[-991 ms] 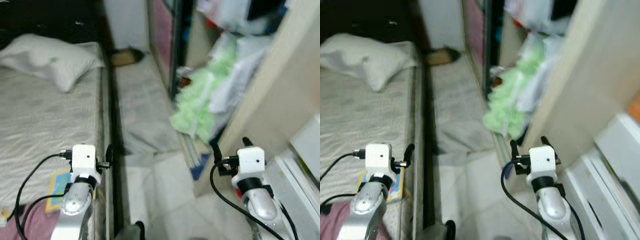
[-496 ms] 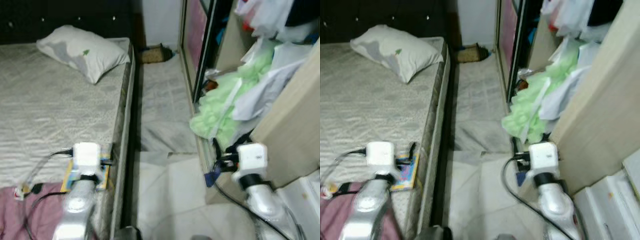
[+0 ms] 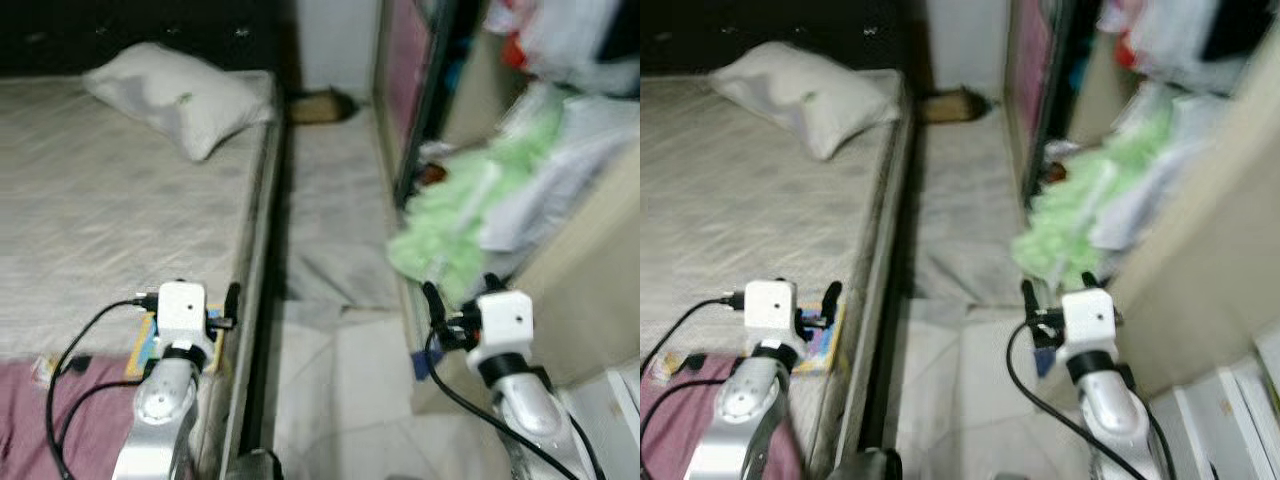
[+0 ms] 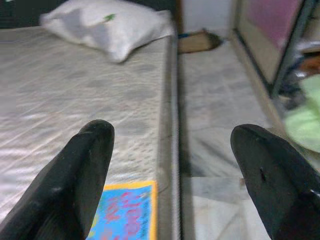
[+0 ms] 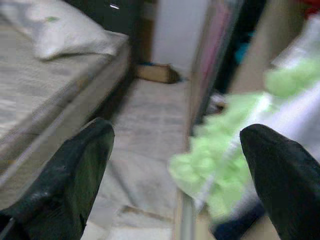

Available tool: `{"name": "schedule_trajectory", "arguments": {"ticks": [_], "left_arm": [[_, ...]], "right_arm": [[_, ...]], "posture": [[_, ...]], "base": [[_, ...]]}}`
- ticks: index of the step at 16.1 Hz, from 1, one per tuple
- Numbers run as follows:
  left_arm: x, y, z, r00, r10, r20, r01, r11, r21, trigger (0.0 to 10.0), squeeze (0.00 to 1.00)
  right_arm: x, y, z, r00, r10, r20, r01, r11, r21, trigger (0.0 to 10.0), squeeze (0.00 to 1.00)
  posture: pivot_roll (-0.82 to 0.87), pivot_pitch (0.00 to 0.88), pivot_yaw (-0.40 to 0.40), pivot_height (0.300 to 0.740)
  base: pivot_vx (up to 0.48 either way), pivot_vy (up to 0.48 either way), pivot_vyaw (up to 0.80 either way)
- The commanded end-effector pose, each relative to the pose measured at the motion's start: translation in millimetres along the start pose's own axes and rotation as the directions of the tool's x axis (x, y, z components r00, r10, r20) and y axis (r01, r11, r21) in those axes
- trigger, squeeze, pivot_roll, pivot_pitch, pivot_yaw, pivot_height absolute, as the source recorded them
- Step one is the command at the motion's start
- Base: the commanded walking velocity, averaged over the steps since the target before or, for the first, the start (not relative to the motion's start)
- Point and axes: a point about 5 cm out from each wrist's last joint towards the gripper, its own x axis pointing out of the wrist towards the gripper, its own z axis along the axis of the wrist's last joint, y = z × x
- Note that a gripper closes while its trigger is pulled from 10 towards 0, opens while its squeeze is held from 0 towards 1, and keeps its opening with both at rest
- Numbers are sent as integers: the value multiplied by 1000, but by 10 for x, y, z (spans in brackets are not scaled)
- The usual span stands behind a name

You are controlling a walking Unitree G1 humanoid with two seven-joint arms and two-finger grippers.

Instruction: Clean up the room

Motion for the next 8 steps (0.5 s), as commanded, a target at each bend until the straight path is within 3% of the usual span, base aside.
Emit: {"name": "schedule_trajectory", "arguments": {"ticks": [1, 8], "left_arm": [[-14, 15, -13, 1000, 10, -7, -10, 1000, 4, 10000, 0], [-21, -27, 11, 999, -34, 16, 34, 999, 1, 10000, 0]], "right_arm": [[2, 9, 14, 1000, 10, 2, -10, 1000, 4, 10000, 0], [36, -35, 26, 1000, -15, 6, 15, 1000, 11, 10000, 0]], "posture": [[-77, 104, 22, 740], [-77, 102, 19, 740]], "base": [[0, 0, 800], [0, 0, 0]]}}
